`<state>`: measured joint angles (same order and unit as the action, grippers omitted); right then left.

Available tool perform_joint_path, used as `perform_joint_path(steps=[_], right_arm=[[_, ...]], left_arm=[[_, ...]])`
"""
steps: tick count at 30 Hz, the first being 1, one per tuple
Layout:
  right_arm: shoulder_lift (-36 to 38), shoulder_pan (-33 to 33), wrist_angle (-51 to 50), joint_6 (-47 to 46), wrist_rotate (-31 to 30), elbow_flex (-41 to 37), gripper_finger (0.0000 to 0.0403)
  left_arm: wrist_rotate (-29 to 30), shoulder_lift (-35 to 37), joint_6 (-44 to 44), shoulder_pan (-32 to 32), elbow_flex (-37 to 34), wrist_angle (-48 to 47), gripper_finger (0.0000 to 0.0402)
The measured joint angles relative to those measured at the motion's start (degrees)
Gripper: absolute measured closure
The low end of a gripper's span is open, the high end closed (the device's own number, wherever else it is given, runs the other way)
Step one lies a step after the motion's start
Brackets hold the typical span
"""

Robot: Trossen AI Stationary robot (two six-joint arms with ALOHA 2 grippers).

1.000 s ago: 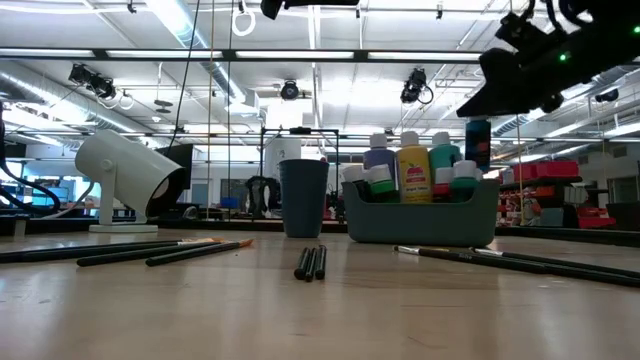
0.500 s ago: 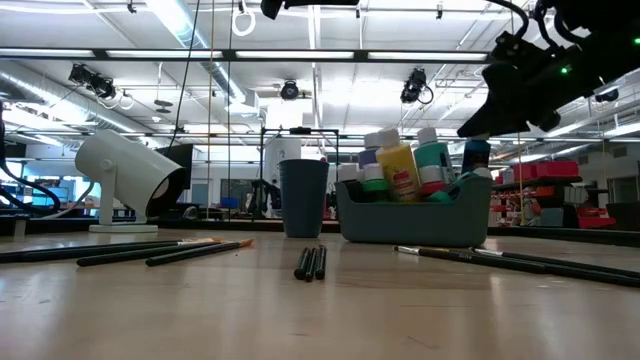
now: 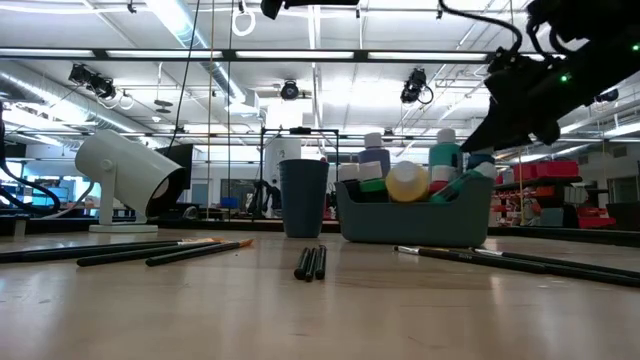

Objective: Pick & Place Paint Supplies
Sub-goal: Put the small light blue paint bottle into the blue bin

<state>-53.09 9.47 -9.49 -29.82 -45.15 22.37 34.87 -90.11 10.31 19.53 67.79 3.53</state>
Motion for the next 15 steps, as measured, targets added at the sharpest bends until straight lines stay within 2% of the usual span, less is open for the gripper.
perform_joint_path(steps=[5,15], right_arm=[[-1.4,-1.7,-1.1,-0.3,0.9,0.0,0.0265],[-0.8,-2.2,0.5,9.5,-0.5,1.5,0.0209]], left_arm=[[0.0,0.0,0.0,0.0,0.0,0.1,0.0173],[0.0,0.0,-0.3,0.0,0.0,0.3,0.0173]])
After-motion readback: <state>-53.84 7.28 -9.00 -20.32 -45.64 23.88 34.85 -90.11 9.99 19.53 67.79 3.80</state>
